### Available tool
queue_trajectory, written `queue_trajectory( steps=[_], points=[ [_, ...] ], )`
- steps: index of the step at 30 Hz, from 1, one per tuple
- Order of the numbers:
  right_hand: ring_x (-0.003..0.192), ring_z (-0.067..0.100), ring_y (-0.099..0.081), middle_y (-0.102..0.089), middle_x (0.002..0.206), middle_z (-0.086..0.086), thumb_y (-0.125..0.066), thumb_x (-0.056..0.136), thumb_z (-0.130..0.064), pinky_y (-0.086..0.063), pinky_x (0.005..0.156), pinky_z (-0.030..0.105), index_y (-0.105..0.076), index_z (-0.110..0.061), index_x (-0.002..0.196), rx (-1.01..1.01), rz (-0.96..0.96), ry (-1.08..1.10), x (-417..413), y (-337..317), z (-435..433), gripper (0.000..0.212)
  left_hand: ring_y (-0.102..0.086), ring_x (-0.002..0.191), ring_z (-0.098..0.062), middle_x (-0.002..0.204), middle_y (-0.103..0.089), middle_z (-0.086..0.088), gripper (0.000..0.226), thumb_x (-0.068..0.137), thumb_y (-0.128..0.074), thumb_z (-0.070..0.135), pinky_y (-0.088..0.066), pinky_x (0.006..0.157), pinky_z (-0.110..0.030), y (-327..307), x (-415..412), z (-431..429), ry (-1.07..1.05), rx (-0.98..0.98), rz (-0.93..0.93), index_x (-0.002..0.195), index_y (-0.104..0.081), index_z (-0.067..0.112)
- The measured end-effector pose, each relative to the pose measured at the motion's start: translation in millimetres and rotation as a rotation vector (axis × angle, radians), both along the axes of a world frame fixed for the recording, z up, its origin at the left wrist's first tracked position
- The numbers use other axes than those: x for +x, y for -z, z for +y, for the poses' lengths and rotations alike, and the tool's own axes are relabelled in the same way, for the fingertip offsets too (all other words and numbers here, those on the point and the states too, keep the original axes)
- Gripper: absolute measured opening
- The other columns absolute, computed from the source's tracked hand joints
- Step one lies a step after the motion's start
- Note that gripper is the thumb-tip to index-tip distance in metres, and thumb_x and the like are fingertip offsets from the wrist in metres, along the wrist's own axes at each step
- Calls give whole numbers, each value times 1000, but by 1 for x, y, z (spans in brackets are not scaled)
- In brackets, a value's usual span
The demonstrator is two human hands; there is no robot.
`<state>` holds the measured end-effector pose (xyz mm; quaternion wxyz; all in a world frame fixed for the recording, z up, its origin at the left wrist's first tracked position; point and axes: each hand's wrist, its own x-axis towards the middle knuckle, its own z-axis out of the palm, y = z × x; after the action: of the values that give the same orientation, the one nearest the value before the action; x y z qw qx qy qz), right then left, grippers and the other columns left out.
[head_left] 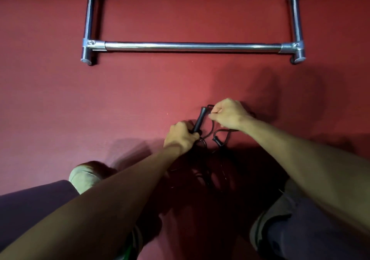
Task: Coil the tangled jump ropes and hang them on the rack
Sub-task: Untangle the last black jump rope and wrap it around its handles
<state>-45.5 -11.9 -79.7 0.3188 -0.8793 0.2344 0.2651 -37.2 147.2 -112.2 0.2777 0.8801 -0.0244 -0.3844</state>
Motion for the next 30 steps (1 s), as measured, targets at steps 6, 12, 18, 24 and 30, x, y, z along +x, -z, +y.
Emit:
queue_trajectory(
  steps=[6, 12, 18, 24, 30],
  points=[
    [34, 6, -53, -70, 66, 11, -59, 84, -15, -50, 47, 21, -72, -5, 78, -60, -11, 70, -9, -43, -25, 18, -59, 72, -17, 79, -66, -4, 11, 80, -69, 17, -38, 53, -10, -55, 17, 0, -173, -125, -102, 88, -65, 10],
    [59, 8, -58, -65, 76, -2, -61, 86, -13, -44, 51, 12, -72, -15, 88, -66, -177, -4, -11, -130, -23, 12, -56, 53, -14, 68, -61, -8, 6, 86, -61, 8, -52, 52, -21, -157, 34, -15, -434, -555, -83, 84, -58, 4],
    [83, 9, -57, -67, 91, -2, -44, 85, 9, -40, 62, 7, -70, -9, 107, 171, -302, -142, -4, -245, -8, 38, -54, 56, -15, 56, -57, -4, 25, 91, -56, -1, -53, 67, -25, -282, 38, -10, -471, -903, -115, 67, -54, 9],
    [81, 7, -54, -67, 88, 1, -54, 96, -29, -40, 78, 19, -72, -12, 81, 143, -554, -234, -20, -339, 5, 29, -59, 45, -9, 47, -51, -1, 14, 96, -50, 2, -58, 73, -23, -368, 15, 8, -496, -1159, -46, 83, -51, 3],
    [67, 18, -70, -63, 58, -1, -45, 99, -32, -48, 80, 40, -53, -17, 59, 98, -922, -128, -53, -358, 8, 44, -64, 65, -22, 80, -70, -10, 20, 98, -41, 16, -50, 62, -29, -389, -13, 22, -254, -810, -183, 98, -59, 7]
  ],
)
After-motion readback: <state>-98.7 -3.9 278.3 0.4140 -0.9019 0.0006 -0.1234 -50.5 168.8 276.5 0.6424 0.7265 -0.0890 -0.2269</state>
